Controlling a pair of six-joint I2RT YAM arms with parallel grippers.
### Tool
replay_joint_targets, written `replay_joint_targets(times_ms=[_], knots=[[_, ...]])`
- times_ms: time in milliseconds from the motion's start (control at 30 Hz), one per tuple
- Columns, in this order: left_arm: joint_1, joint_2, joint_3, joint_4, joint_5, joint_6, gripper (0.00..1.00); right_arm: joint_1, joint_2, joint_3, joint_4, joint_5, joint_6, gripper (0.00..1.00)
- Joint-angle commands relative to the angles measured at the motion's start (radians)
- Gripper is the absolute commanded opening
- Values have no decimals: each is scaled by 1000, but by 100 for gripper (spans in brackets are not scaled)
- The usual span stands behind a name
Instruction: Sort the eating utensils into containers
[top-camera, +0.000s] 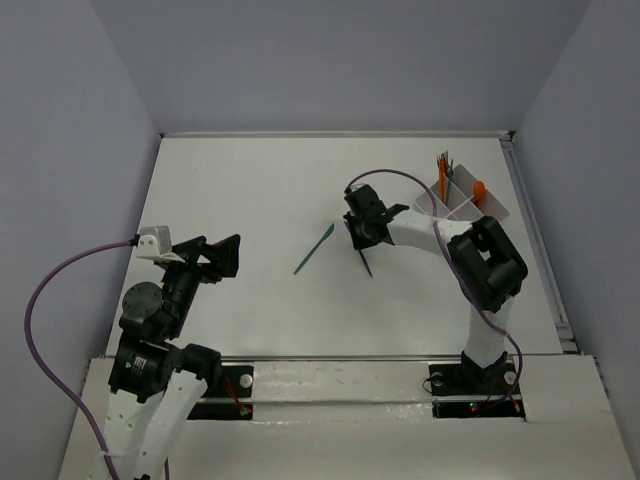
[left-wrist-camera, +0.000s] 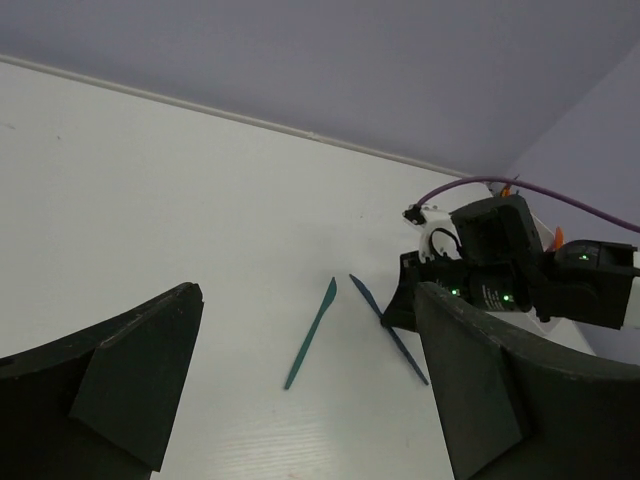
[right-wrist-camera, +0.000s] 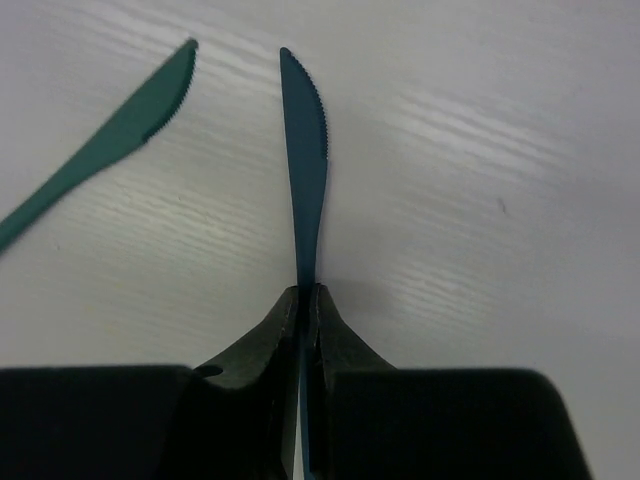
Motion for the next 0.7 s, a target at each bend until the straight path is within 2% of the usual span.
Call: replay_joint_targets(times_ms=[0, 267, 367, 400, 500, 667], knots=[[4, -12, -6, 43, 9, 13, 99, -41, -209, -110, 98, 60, -4, 7], [4, -21, -6, 45, 9, 15, 99, -180, -770, -521, 590, 454, 8, 7], [-5, -26, -6, 42, 7, 15, 99, -220, -862, -664, 806, 589, -54, 7], [-5, -27, -6, 45, 7, 15, 99, -237, -899, -695, 930, 616, -76, 7], [-16, -29, -6, 43, 6, 13, 99, -263, -901, -785, 1154, 691, -186, 7], [-25, -41, -4, 42, 3, 15, 99, -274, -805, -824, 1362, 694, -366, 7]])
